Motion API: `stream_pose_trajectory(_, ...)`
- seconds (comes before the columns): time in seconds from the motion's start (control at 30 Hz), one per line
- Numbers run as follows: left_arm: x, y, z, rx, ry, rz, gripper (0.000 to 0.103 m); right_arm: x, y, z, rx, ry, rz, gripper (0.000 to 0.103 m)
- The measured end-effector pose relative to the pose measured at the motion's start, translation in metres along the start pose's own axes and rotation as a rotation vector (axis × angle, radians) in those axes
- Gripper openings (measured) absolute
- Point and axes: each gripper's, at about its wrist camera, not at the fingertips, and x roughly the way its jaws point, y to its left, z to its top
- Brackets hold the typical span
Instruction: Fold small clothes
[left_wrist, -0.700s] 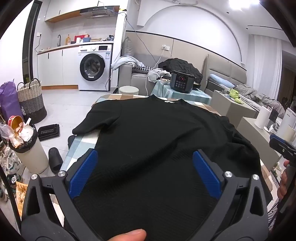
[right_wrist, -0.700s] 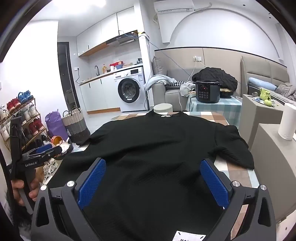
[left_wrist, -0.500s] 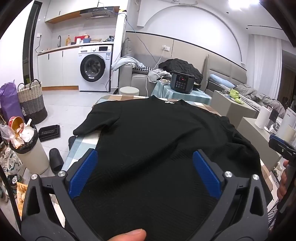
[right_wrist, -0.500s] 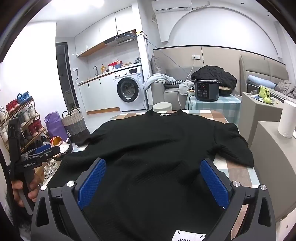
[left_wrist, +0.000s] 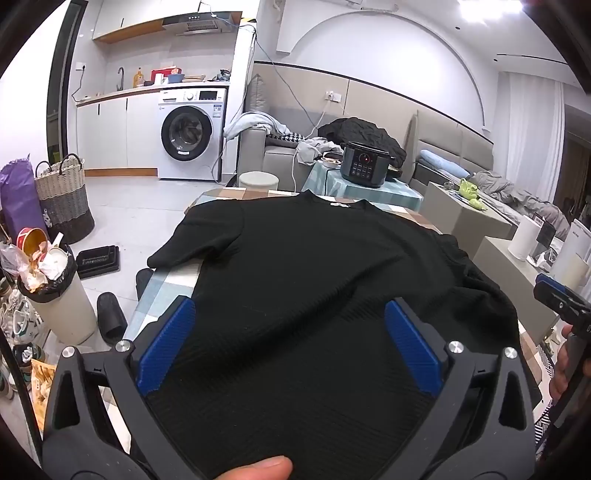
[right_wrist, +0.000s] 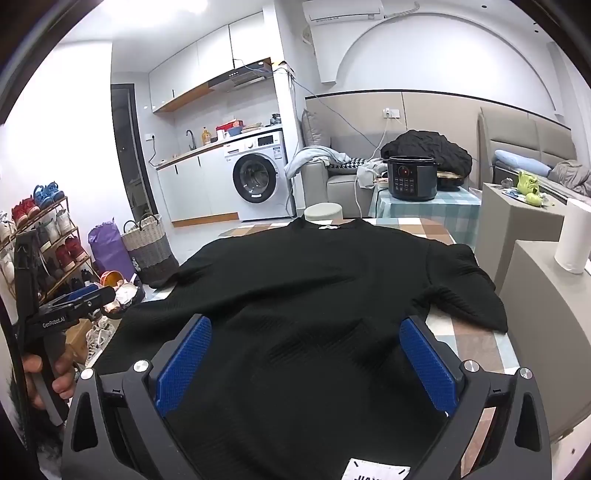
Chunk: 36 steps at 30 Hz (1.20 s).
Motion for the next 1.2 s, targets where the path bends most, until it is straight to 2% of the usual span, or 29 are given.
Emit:
stream_pose_trajectory(1.03, 0.008, 0.009, -0.008, -0.005, 0.016, 0.009, 0.102, 0.002, -0.006, -0.003, 0.020, 0.002, -0.024, 0.103)
stream_pose_trajectory(1.2, 0.016, 0.010, -0.011, -0.008, 0.027, 0.011, 0.102, 0.000, -0.005, -0.003, 0.011, -0.021, -0.013, 0.103)
